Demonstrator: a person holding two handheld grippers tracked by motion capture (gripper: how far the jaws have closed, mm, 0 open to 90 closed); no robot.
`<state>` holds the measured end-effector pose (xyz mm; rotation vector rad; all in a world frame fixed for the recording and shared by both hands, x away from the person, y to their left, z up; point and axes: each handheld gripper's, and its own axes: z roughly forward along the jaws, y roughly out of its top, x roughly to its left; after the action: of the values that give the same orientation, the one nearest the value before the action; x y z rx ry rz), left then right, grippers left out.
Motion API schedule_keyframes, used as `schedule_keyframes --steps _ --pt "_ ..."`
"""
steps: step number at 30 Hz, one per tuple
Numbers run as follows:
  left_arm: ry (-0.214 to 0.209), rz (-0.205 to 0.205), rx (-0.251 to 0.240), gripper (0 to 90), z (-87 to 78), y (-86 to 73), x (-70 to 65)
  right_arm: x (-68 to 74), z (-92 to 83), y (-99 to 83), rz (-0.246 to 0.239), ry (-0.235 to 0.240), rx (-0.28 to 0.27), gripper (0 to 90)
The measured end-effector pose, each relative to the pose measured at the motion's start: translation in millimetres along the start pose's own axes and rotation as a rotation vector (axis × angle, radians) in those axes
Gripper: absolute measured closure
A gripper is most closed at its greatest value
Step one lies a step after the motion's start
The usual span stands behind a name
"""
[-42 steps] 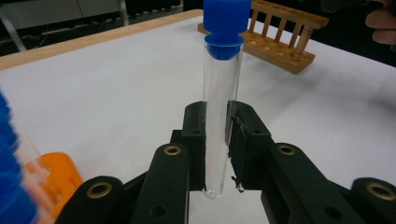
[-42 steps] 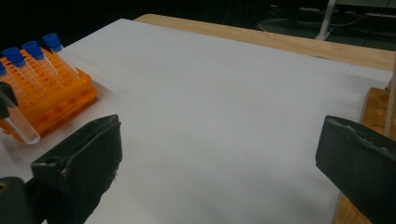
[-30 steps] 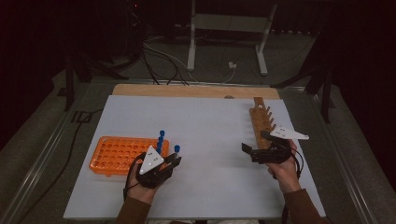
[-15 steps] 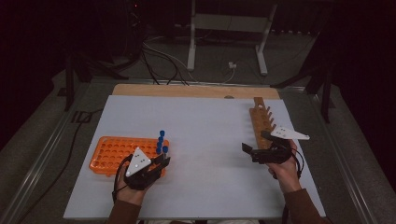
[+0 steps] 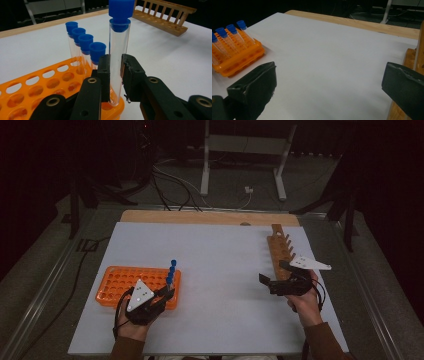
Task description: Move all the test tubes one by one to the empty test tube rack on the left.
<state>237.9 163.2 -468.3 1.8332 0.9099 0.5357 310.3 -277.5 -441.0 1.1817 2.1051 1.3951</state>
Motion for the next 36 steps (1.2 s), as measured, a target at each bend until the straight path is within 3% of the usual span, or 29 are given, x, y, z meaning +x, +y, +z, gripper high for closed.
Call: schedule_keyframes --steps 5,14,22,27,28,32,36 --pt "0.015 -0.004 0.026 78.0 0.8 -4.2 4.1 0.1 -0.4 -0.1 0.001 0.001 -0.001 0.0" --pt "0.033 0.022 0.13 78.1 10.8 -10.9 0.0 -0.2 -1.5 -0.5 -0.002 0.002 -0.002 0.0" --pt "0.039 0.031 0.195 78.1 15.4 -14.9 -0.5 0.5 -1.0 -0.9 -0.004 0.006 0.002 0.0" --pt "0.044 0.026 0.187 76.9 14.9 -15.2 -1.4 0.7 -1.0 -1.0 -0.003 0.009 0.002 0.0" --pt "0.042 0.022 0.179 72.5 14.1 -14.9 -1.3 0.7 -1.2 -0.9 -0.004 0.009 0.002 0.0" --pt "0.049 0.016 0.121 71.5 7.4 -9.9 -2.4 0.2 -1.7 -0.8 -0.004 0.009 0.0 0.0" --pt "0.058 0.013 0.144 77.6 9.9 -10.5 -2.2 0.0 -2.8 -1.2 -0.002 0.009 -0.001 0.0"
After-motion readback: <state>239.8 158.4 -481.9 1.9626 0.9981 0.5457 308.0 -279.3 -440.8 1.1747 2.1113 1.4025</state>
